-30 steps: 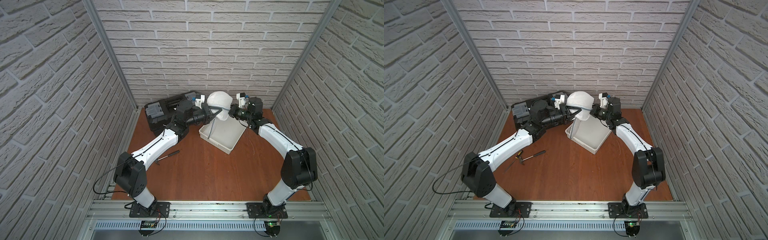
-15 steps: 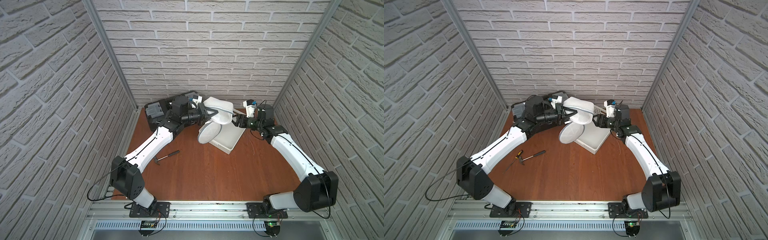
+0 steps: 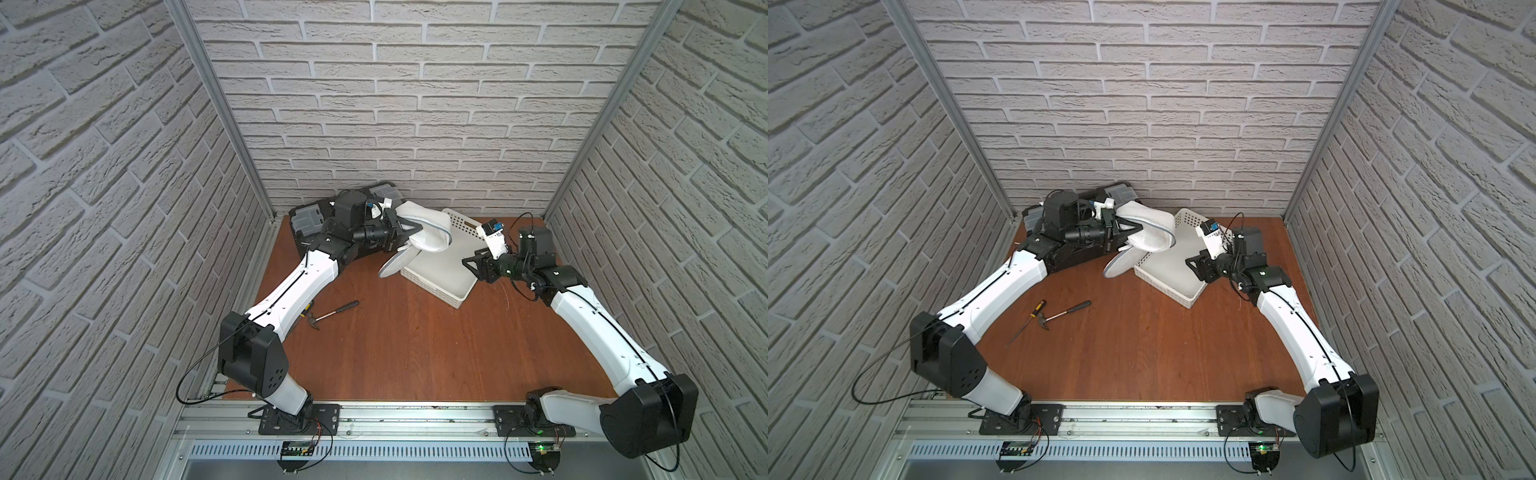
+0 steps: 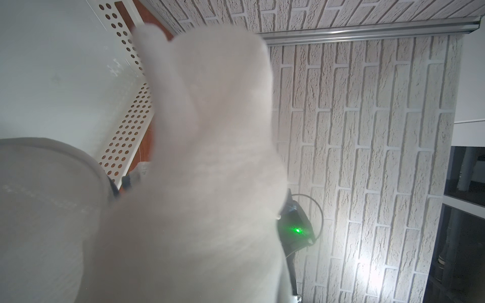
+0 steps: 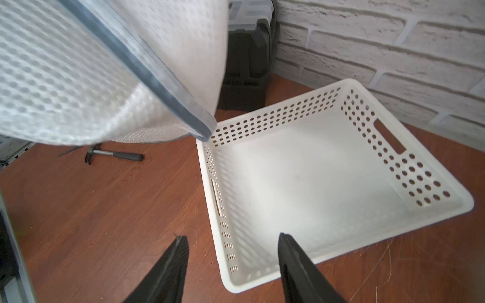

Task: Turn the laundry bag inside out
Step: Turn over the laundry bag.

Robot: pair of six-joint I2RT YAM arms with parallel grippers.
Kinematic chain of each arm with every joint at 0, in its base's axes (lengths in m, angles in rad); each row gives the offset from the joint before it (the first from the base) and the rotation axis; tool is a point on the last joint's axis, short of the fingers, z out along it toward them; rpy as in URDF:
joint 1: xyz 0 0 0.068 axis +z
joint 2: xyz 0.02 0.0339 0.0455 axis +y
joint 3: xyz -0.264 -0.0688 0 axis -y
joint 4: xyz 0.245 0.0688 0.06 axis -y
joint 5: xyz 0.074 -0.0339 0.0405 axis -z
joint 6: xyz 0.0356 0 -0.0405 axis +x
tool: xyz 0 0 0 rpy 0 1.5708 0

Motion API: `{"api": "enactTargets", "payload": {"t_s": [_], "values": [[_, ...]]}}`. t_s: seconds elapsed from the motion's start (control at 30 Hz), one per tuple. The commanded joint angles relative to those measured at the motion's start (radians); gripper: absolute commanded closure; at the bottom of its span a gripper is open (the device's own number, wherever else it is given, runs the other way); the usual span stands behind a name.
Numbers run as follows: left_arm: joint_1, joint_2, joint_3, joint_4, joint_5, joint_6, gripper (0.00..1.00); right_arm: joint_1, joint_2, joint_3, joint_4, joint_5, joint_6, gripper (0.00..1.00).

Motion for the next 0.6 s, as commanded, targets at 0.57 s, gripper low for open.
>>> {"api": "enactTargets", "payload": {"t_s": [0.57], "values": [[-0.014,-0.067,-0.016,0.000,0.013,0.020,1.00,0.186,0.125,0.178,0.233,0.252,-0.237,0.30]]}}
